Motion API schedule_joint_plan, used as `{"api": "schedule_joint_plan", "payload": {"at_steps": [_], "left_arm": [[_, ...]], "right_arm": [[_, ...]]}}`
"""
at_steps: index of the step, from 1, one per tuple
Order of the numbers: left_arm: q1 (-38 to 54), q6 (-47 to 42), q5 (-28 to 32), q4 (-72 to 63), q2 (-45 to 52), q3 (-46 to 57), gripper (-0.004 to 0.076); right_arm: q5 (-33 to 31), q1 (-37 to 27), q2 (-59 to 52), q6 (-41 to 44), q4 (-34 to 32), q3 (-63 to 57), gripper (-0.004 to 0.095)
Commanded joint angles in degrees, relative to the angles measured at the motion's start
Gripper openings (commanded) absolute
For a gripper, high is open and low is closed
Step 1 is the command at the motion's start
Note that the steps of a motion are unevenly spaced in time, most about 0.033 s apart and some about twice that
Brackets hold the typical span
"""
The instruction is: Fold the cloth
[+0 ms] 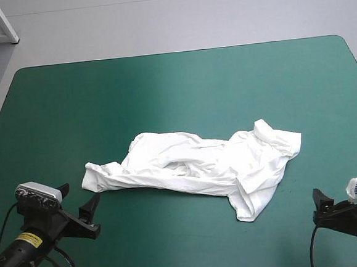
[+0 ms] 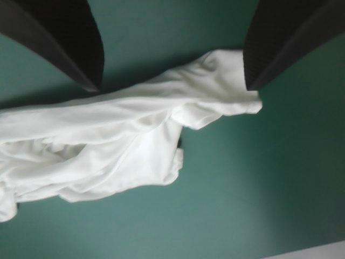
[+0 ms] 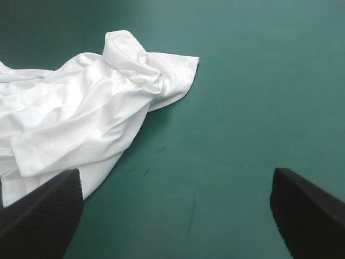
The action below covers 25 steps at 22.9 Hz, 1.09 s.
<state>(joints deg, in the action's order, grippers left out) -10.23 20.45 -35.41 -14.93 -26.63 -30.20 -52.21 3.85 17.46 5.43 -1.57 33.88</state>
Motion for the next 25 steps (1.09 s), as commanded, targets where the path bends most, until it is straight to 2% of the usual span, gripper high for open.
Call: {"api": "schedule_joint_plan", "payload": {"at_steps": [1, 7, 11, 15, 19, 25], "left_arm": [[-0.18, -9.47, -5.5, 10.63, -3.38, -6.47, 0.051], [-0.18, -11.78, -12.08, 12.02, -7.82, -10.53, 0.051], [-0.18, -13.17, -12.72, 12.23, -8.66, -10.53, 0.051], [-0.18, -23.76, -12.57, 17.64, -11.66, -10.53, 0.051], [-0.18, -26.83, -6.74, 18.84, -24.66, -10.53, 0.051], [-0.07, -30.46, 9.03, 16.73, -44.76, -10.53, 0.051]], "right_arm": [[2.2, -0.12, 4.44, -1.43, -0.36, 3.42, 0.0886], [2.08, -0.12, 11.41, 0.15, 1.17, 4.05, 0.0886], [1.98, -0.12, 12.87, 0.15, 1.57, 4.08, 0.0887], [1.83, -0.12, 13.38, 0.04, 1.57, 5.87, 0.0887], [-1.06, -0.12, 15.88, -2.73, 3.02, 10.03, 0.0887], [-2.11, -0.12, 16.51, -2.96, 3.02, 10.92, 0.0887]]}}
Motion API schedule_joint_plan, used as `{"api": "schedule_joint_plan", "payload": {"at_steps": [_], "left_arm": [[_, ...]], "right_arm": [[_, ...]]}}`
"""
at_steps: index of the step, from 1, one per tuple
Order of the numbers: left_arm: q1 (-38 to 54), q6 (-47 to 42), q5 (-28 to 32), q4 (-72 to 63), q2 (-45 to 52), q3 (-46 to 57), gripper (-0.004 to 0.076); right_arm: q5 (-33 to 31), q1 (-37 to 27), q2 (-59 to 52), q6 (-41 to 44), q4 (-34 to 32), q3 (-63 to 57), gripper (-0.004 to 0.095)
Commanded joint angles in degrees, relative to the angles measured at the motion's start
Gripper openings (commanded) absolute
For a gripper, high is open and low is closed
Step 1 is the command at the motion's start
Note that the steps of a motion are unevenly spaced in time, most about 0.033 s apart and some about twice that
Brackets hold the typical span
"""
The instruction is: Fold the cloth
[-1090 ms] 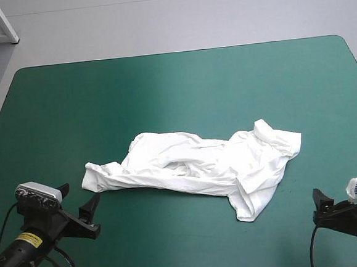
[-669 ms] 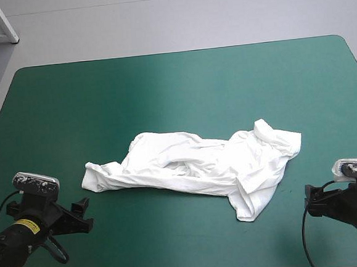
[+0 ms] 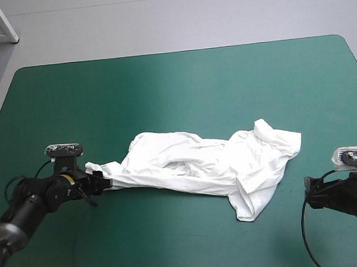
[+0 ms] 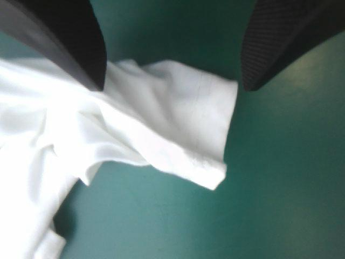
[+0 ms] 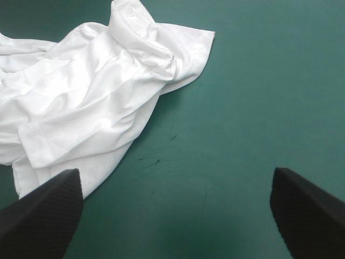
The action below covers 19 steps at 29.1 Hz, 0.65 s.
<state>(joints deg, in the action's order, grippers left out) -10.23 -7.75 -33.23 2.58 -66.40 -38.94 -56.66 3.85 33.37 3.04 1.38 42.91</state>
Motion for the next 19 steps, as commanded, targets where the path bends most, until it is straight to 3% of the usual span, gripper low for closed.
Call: {"api": "schedule_joint_plan", "payload": {"at_steps": [1, 11, 14, 18, 19], "left_arm": [[-0.07, -3.04, 8.76, -0.77, -8.66, -1.8, 0.051], [-0.22, -4.01, 15.74, -1.66, -17.94, -1.8, 0.0493], [-0.22, -4.15, 14.23, -1.65, -18.4, -1.8, 0.034], [-0.22, -3.89, 12.97, -0.52, -18.48, -1.8, 0.0014], [-0.22, -3.5, 12.97, -0.38, -18.48, -1.8, -0.0005]], "right_arm": [[2.11, -0.12, 0.61, -0.58, 0.07, 1.89, 0.0886], [1.99, -0.12, 4.07, -3.04, 2.69, 1.89, 0.0887], [4.67, -0.12, 7.94, -3.04, 3.5, 1.89, 0.0886], [8.18, -0.12, 14.9, -3.04, 3.63, 1.89, 0.0886], [8.57, -0.12, 16.93, -3.04, 3.76, 1.89, 0.0886]]}}
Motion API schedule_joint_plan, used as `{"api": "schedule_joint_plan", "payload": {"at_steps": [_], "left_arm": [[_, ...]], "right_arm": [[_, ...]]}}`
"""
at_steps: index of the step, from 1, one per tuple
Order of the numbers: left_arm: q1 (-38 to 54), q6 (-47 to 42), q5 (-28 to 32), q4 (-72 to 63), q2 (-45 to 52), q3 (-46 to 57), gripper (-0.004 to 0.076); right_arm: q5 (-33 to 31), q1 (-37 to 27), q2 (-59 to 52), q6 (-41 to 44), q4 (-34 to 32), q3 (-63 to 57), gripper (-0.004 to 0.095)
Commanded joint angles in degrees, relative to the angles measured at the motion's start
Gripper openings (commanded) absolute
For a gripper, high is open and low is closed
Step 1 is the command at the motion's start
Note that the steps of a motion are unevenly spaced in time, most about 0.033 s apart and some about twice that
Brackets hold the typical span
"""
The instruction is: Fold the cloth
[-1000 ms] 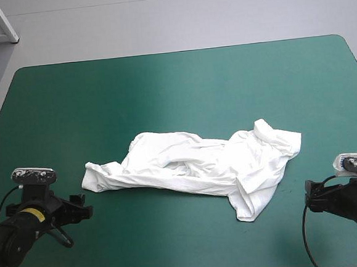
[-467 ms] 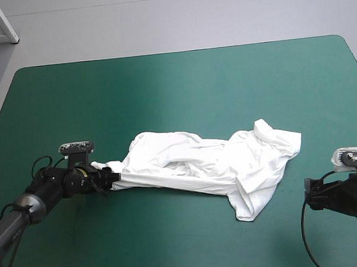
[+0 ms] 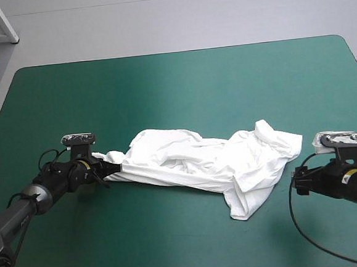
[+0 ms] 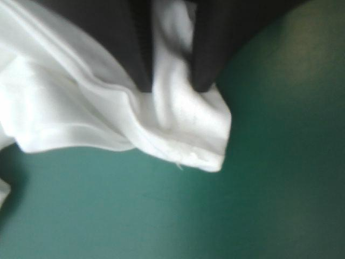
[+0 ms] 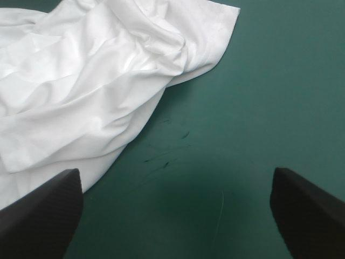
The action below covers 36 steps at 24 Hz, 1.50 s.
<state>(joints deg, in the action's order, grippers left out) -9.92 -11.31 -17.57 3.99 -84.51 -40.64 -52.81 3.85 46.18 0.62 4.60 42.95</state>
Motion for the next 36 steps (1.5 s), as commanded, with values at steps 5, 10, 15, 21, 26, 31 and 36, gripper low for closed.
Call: {"api": "schedule_joint_plan", "payload": {"at_steps": [5, 10, 15, 21, 26, 31, 36], "left_arm": [[-0.53, 0.48, -2.59, -2.01, -0.36, -0.1, -0.001], [-0.53, 2.34, -4.36, -2.01, -0.36, -0.1, -0.001], [-0.53, 2.47, -5.58, -1.91, -0.36, -0.1, -0.001], [-0.53, 2.6, -5.19, -1.91, -0.36, -0.1, -0.001], [-0.53, 2.6, -3.93, -1.46, 0.65, -0.85, -0.001], [-0.53, 2.6, -8.15, 0.5, 9.09, -7.38, -0.001], [-0.53, 2.6, -14.1, 2.49, 18.13, -16.45, -0.001]], "right_arm": [[9.92, -0.12, 13.67, -0.62, 2.06, 1.85, 0.0886], [21.67, -0.12, 26.12, 0.53, 2.18, 4.02, 0.0886], [21.2, -0.12, 37.8, 0.62, 3.35, 10.06, 0.0858], [21.36, -0.12, 42.96, -1.15, 3.92, 11.9, 0.0228], [21.05, -0.12, 40.77, -2.4, 4.04, 13.89, -0.0014], [13.89, -0.12, 31.66, -3.23, 4.15, 21.31, -0.0014], [5.31, -0.12, 23.16, -3.23, 4.51, 30.94, -0.0014]]}}
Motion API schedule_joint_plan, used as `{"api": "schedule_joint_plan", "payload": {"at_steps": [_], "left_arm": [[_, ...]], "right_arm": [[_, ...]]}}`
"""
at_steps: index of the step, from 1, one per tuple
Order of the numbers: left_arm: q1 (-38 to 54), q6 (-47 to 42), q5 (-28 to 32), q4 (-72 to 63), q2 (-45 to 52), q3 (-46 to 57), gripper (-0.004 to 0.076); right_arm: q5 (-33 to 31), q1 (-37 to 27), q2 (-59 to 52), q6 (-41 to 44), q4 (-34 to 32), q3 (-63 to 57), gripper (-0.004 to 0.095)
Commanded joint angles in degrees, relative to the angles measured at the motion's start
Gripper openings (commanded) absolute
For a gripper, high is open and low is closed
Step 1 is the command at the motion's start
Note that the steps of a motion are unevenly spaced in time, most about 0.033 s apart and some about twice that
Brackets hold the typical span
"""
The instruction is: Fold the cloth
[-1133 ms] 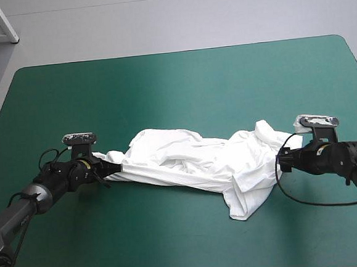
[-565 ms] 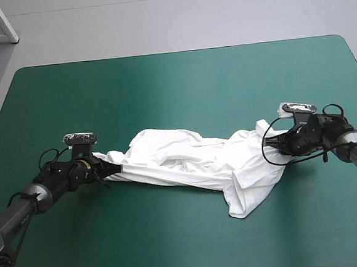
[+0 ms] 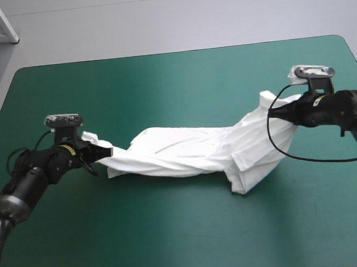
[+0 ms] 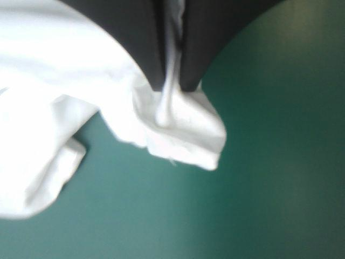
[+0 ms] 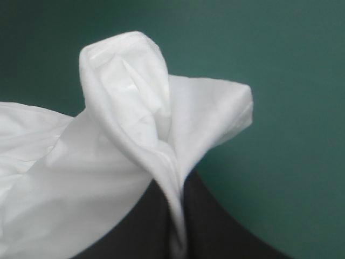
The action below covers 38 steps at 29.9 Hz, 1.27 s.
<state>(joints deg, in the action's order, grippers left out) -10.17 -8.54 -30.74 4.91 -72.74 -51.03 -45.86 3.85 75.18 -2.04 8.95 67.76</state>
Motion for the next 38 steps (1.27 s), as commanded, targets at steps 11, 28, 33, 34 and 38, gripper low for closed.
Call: {"api": "schedule_joint_plan", "payload": {"at_steps": [11, 28, 33, 34, 38], "left_arm": [[-0.28, -0.04, -16.85, 16.52, 18.49, -31.11, -0.001], [-0.28, 4.35, -29.09, 18.82, 19.02, -40.93, -0.001], [-0.28, 4.5, -22.72, 9.54, 15.1, -29.28, -0.001], [-0.28, 4.6, -21.41, 7.88, 14.32, -26.57, -0.001], [-0.28, 4.6, -13.4, 4.57, 10.16, -18.74, -0.001]], "right_arm": [[-11.19, -0.12, -17.97, -0.58, -2.73, 26.34, -0.0014], [-21.24, -0.12, -17.89, -0.86, -3.61, 36.21, -0.0014], [-24.76, -0.12, -11.33, -1.86, 0.86, 34.4, -0.0014], [-24.37, -0.12, -10.18, -2.61, 1.42, 33.21, -0.0014], [-17.63, -0.12, -4.66, -4.2, 2.07, 24.81, -0.0014]]}}
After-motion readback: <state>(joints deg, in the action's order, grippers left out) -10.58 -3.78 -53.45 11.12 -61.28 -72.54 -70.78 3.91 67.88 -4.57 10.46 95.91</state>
